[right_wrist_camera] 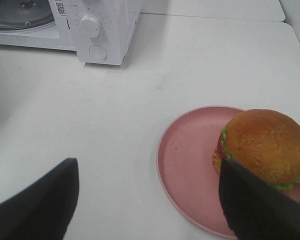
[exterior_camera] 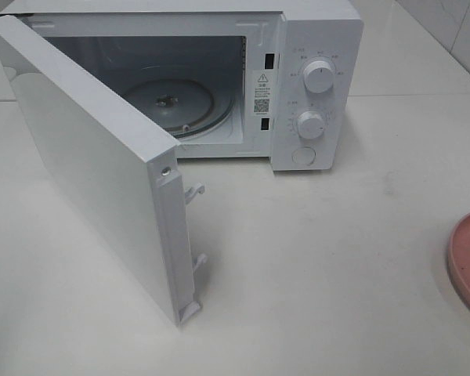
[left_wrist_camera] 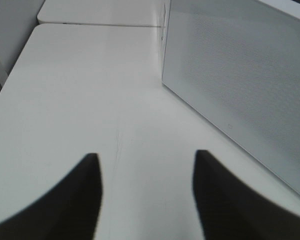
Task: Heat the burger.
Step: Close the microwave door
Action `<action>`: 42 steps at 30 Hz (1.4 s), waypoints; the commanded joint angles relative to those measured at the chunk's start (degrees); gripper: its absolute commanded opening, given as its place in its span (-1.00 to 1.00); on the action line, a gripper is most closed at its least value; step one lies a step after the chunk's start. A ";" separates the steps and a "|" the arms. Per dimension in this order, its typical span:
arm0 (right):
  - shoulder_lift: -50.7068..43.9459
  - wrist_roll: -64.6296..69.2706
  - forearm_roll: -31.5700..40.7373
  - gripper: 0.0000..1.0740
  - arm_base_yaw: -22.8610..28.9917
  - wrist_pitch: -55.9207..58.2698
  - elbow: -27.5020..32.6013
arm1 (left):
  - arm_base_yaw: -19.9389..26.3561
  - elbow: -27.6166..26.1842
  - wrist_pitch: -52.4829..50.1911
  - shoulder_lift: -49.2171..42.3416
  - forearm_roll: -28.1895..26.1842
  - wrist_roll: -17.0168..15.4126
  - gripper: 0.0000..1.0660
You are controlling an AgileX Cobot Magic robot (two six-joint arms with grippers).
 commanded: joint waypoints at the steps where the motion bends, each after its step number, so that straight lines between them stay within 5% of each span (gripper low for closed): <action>1: -1.60 -0.17 0.17 0.40 -0.52 -0.74 0.23 | 0.17 -0.34 -4.93 6.82 -0.34 -0.52 -0.87; 10: -1.60 -0.17 0.17 0.40 -0.52 -0.74 0.23 | 0.17 6.25 -28.07 18.22 -4.93 3.72 -1.00; 14: -1.60 -0.11 0.17 0.40 -0.52 -0.74 0.23 | 0.11 13.24 -45.44 24.87 -13.41 9.68 -1.00; 18: -1.60 -0.11 0.17 0.40 -0.52 -0.74 0.23 | -0.80 15.99 -53.29 29.39 -15.99 13.06 -1.00; 26: -1.60 -0.11 0.17 0.40 -0.52 -0.74 0.23 | -11.57 18.39 -76.89 42.17 -14.21 14.50 -1.00; 31: -1.60 -0.11 0.17 0.40 -0.52 -0.74 0.23 | -16.50 18.39 -87.32 51.85 -13.06 11.86 -1.00; 36: -1.60 -0.11 0.17 0.40 -0.52 -0.74 0.23 | -18.16 17.82 -92.36 60.79 -9.63 6.02 -1.00; 38: -1.60 -0.11 0.17 0.40 -0.52 -0.74 0.23 | -18.33 16.50 -94.08 64.74 -5.21 0.86 -1.00; 42: -1.60 -0.11 0.17 0.40 -0.52 -0.74 0.23 | -18.33 14.73 -96.14 68.07 -1.15 -2.46 -1.00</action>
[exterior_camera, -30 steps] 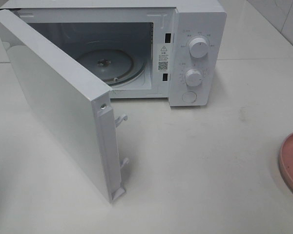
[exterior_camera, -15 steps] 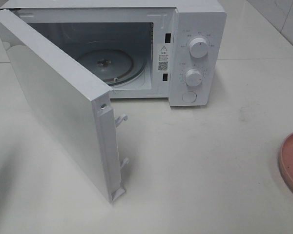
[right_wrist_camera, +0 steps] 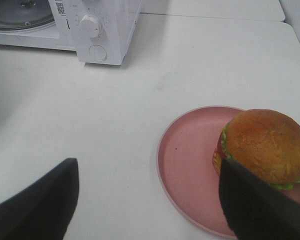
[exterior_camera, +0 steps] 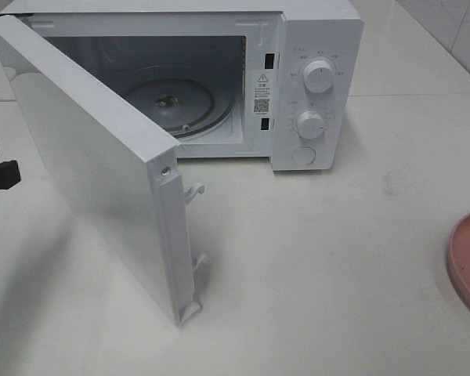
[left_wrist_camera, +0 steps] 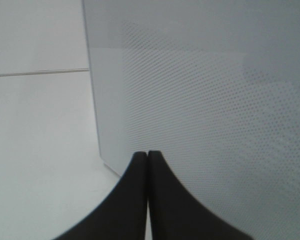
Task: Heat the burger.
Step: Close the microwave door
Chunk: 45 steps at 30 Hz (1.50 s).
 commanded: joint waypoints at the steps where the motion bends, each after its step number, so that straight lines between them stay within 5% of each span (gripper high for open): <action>1: -1.60 -0.11 0.17 0.40 -0.52 -0.74 0.23 | -0.40 -2.52 -2.64 3.15 4.53 -4.24 -1.00; 14: -1.60 0.00 0.11 0.40 -0.52 -0.74 0.23 | -0.40 -11.46 -3.50 12.26 12.43 -10.14 -1.00; 21: -1.60 0.00 0.11 0.40 -0.52 -0.74 0.23 | -2.06 -14.27 -3.38 14.44 12.32 -10.08 -1.00; 33: -1.60 0.00 0.11 0.40 -0.52 -0.74 0.23 | -9.45 -22.17 -3.21 21.83 4.93 -7.79 -1.00; 45: -1.60 0.00 0.11 0.40 -0.52 -0.74 0.23 | -14.09 -37.64 1.38 30.60 -4.76 -2.29 -1.00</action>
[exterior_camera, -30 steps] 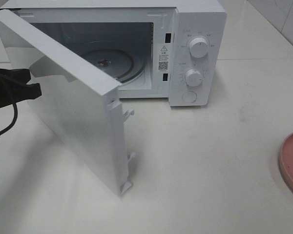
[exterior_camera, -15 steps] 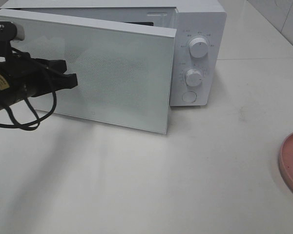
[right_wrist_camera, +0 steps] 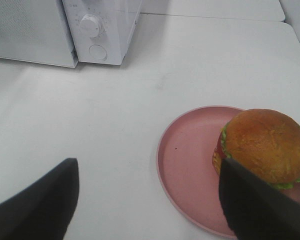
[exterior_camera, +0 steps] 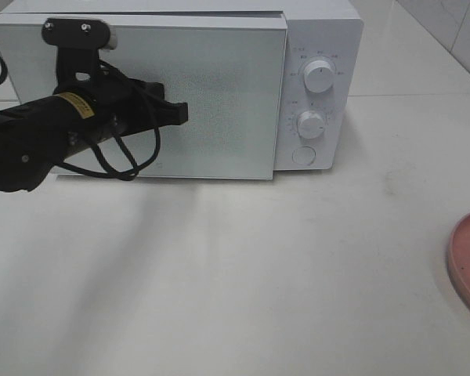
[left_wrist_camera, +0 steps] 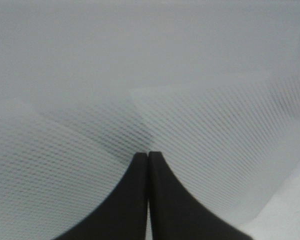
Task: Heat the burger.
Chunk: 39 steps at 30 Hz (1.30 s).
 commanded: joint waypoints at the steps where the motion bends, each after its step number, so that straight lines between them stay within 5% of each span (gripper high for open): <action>1: -1.60 0.00 0.11 0.40 -0.52 -0.74 0.23 | 0.46 -4.07 -1.72 1.32 -4.93 0.86 -1.00; 8: -1.60 0.00 0.11 0.40 -0.52 -0.74 0.23 | 0.46 -11.80 -0.06 4.93 -7.10 1.60 -1.00; 16: -1.60 0.00 0.11 0.40 -0.52 -0.74 0.23 | 0.40 -13.92 0.69 5.56 -6.47 1.15 -1.00; 25: -1.60 0.00 0.11 0.40 -0.52 -0.74 0.23 | -4.70 -12.49 22.00 -0.17 -1.43 4.35 -1.00; 27: -1.60 0.00 0.11 0.40 -0.52 -0.74 0.23 | -5.39 -12.49 29.16 -1.60 -1.95 4.18 -0.90; 29: -1.60 0.00 0.11 0.40 -0.52 -0.74 0.23 | -5.56 -12.49 39.19 -3.50 -2.41 3.72 -0.47; 30: -1.60 0.00 0.11 0.40 -0.52 -0.74 0.23 | -5.56 -12.49 39.19 -3.50 -2.41 3.72 -0.47; 31: -1.60 0.00 0.11 0.40 -0.52 -0.74 0.23 | -5.56 -12.49 46.41 -4.98 -2.35 3.72 0.11; 32: -1.60 0.00 0.11 0.40 -0.52 -0.74 0.23 | -5.56 -12.49 46.41 -4.98 -2.35 3.72 0.11; 33: -1.60 0.00 0.11 0.40 -0.52 -0.74 0.23 | -5.56 -12.49 52.25 -6.30 -2.23 3.72 0.64; 34: -1.60 0.00 0.11 0.40 -0.52 -0.74 0.23 | -5.56 -12.49 54.77 -6.93 -2.12 3.72 0.88; 39: -1.60 0.00 0.11 0.40 -0.52 -0.74 0.23 | -5.56 -12.49 67.04 -10.71 -1.78 3.84 0.88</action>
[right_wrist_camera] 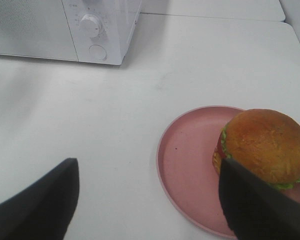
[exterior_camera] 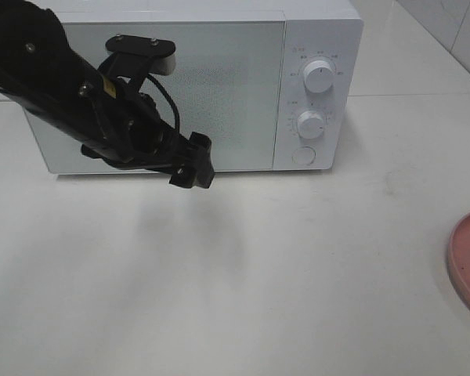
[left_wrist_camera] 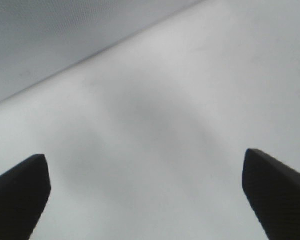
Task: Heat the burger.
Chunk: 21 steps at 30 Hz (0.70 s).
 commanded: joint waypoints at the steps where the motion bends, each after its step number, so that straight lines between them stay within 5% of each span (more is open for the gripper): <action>1: -1.60 0.00 0.11 0.40 -0.52 -0.74 0.23 | -0.23 -0.34 6.65 -2.35 0.11 0.06 0.88; 9: -1.60 0.00 0.11 0.40 -0.52 -0.74 0.23 | -0.17 -0.34 22.46 -10.03 4.07 -0.34 0.87; 11: -1.60 0.00 0.11 0.40 -0.52 -0.74 0.23 | 2.98 -0.34 27.62 -13.87 4.93 -4.13 0.87; 14: -1.60 0.00 0.11 0.40 -0.52 -0.74 0.23 | 4.47 -0.34 29.11 -14.90 4.93 -4.35 0.87; 17: -1.60 0.00 0.11 0.40 -0.52 -0.74 0.23 | 9.85 -0.34 33.06 -17.93 4.93 -4.35 0.87; 19: -1.60 0.00 0.11 0.40 -0.52 -0.74 0.23 | 19.02 -0.34 37.47 -21.43 5.16 -3.04 0.87; 21: -1.60 0.00 0.11 0.40 -0.52 -0.74 0.23 | 21.43 -0.29 38.62 -22.35 5.16 -2.46 0.87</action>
